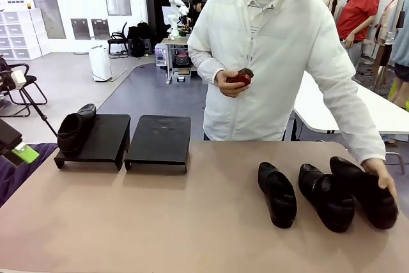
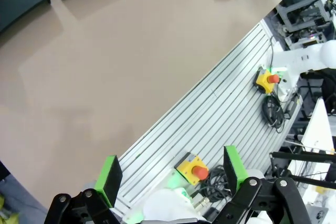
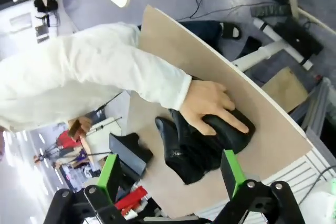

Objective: Organize the shoes by placing them on the stand.
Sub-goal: Pick up one Shoe and place it in the middle of the table.

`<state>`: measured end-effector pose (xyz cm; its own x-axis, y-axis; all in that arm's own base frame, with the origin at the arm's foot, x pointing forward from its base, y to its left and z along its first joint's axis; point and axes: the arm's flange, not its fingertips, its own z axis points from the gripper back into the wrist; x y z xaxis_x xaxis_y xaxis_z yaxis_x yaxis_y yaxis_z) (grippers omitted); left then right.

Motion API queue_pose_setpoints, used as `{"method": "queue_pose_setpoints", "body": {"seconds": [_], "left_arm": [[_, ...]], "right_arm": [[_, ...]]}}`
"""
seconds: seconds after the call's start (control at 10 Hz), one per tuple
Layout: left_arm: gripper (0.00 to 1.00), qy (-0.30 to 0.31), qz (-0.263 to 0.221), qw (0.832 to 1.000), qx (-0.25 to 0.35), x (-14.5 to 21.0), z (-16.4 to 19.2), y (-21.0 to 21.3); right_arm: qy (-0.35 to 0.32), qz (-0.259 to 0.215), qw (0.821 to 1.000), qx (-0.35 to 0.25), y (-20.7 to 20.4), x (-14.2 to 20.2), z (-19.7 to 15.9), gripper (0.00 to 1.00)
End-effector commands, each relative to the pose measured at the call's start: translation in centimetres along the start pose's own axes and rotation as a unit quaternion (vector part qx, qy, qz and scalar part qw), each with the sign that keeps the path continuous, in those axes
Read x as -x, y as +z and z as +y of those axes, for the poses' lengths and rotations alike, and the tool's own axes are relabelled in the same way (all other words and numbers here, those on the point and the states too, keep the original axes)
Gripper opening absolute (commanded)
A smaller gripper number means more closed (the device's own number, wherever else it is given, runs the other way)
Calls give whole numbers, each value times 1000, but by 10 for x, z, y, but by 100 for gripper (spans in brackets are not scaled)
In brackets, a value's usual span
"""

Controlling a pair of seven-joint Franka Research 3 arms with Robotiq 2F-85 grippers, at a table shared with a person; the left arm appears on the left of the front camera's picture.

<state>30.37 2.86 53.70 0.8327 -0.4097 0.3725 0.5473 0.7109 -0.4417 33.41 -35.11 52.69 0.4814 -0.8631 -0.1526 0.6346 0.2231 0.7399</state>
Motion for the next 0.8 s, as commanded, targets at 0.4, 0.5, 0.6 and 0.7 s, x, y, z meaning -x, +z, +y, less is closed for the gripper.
{"method": "queue_pose_setpoints", "body": {"seconds": [0.4, 0.5, 0.6, 0.7], "left_arm": [[100, -7, -2, 1000, 7, 0, 2, 1], [100, -7, -2, 1000, 7, 0, 2, 1], [100, -7, -2, 1000, 7, 0, 2, 1], [100, -7, -2, 1000, 7, 0, 2, 1]], "right_arm": [[35, 17, 999, 12, -15, 14, 14, 100], [70, 39, 997, 21, -34, 42, 34, 100], [99, 67, 992, 41, -56, 71, 55, 100], [132, 83, 984, 81, -89, 117, 81, 100]]}}
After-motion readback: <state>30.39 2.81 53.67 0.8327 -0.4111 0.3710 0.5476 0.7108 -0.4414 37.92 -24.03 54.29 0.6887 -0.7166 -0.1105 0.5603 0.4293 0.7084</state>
